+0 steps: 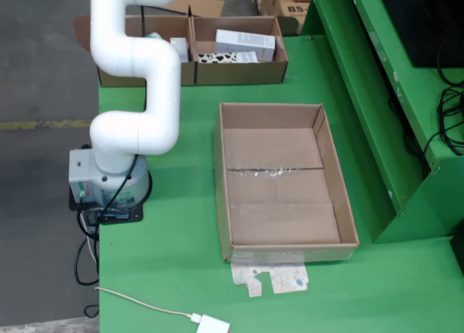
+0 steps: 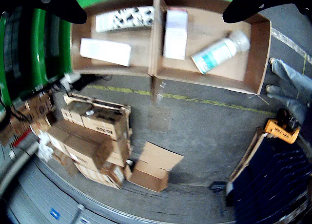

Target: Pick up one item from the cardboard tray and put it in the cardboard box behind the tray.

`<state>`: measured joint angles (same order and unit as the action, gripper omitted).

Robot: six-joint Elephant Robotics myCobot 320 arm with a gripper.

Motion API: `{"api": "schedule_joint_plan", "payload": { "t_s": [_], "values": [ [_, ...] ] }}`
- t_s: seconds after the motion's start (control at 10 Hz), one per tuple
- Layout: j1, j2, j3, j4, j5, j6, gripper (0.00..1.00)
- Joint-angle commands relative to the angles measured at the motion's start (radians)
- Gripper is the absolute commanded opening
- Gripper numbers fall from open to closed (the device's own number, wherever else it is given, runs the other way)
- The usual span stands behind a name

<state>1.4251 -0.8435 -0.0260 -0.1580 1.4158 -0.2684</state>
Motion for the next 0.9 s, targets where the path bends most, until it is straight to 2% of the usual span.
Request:
{"api": "schedule_joint_plan", "payload": {
  "t_s": [0.0,0.1,0.3,0.7,0.8],
  "values": [
    [-0.272,-0.061,0.668,-0.814,0.036,-0.058,1.0],
    [-0.272,-0.061,0.668,-0.814,0.036,-0.058,1.0],
    [-0.527,-0.106,0.928,-0.97,0.08,-0.153,1.0],
    [-1.061,-0.201,1.426,-1.261,0.212,-0.25,1.0],
    [-1.061,-0.201,1.426,-1.261,0.212,-0.25,1.0]
  ]
}}
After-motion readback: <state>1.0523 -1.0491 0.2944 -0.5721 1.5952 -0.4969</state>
